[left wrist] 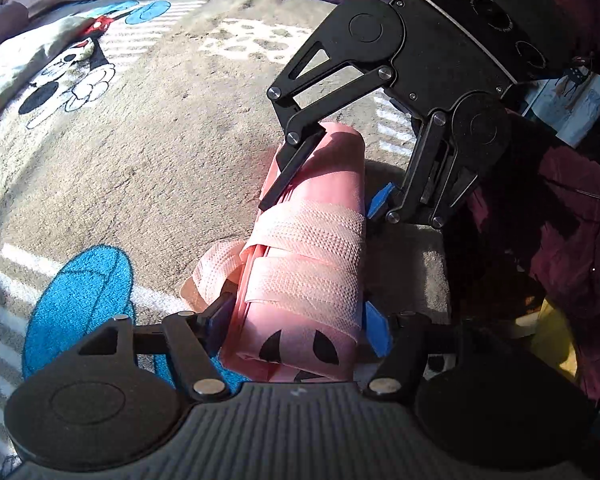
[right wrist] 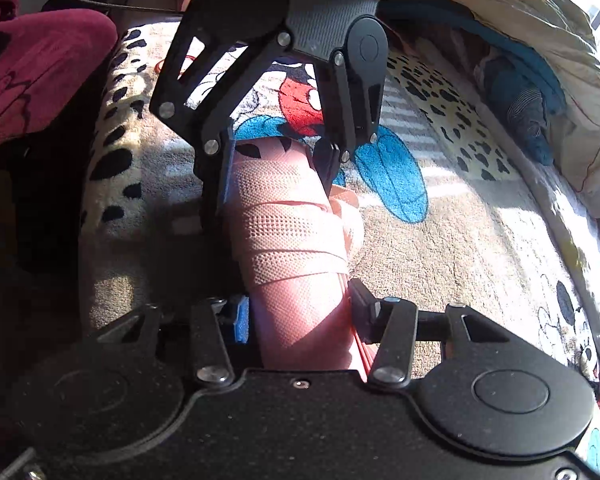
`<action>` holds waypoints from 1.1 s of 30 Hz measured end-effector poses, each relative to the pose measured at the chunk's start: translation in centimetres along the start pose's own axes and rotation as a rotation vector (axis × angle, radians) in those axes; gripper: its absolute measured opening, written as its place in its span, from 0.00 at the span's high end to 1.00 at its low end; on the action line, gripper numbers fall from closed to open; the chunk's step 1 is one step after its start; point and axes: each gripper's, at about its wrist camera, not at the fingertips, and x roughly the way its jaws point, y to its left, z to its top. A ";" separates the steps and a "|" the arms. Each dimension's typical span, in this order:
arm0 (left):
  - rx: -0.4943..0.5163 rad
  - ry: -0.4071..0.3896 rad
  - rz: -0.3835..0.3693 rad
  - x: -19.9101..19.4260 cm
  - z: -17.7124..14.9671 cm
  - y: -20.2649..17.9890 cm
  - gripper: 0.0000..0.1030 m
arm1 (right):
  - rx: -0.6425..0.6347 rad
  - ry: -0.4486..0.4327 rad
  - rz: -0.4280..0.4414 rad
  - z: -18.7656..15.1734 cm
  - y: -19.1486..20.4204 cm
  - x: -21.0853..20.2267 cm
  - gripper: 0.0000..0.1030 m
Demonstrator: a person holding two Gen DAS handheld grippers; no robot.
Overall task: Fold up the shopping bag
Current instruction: 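Roll the pink bag and wrap its handles around the roll with both tools, then move the left tool to the red rubber band while the right tool holds the roll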
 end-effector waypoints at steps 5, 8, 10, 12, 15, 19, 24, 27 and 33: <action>0.038 -0.093 0.277 -2.7 -2.6 -4.4 0.30 | 0.179 -0.037 0.069 -0.5 -2.1 0.3 0.54; -0.051 -0.199 0.401 -4.3 -3.5 -6.0 0.30 | 0.297 -0.085 0.084 -1.0 -2.0 0.2 0.56; -0.188 -0.317 0.413 -5.0 -4.4 -7.1 0.30 | 0.377 -0.131 0.087 -1.4 -1.1 -0.2 0.58; -0.344 -0.453 0.392 -5.7 -5.4 -8.1 0.30 | 0.475 -0.183 0.101 -1.9 -0.6 -0.8 0.59; -0.483 -0.572 0.359 -6.6 -7.0 -9.5 0.30 | 0.571 -0.255 0.088 -2.8 0.6 -1.8 0.61; -0.627 -0.691 0.313 -7.8 -9.1 -11.3 0.29 | 0.699 -0.351 0.041 -4.3 2.5 -3.6 0.62; -0.763 -0.838 0.269 -9.5 -10.9 -12.8 0.29 | 0.779 -0.429 0.011 -5.0 4.9 -5.4 0.62; -0.830 -0.916 0.264 -10.2 -12.0 -13.6 0.20 | 0.802 -0.463 -0.011 -5.1 6.1 -6.3 0.62; -1.022 -1.155 0.218 -12.2 -15.5 -15.5 0.12 | 0.820 -0.522 -0.056 -5.2 8.6 -8.2 0.62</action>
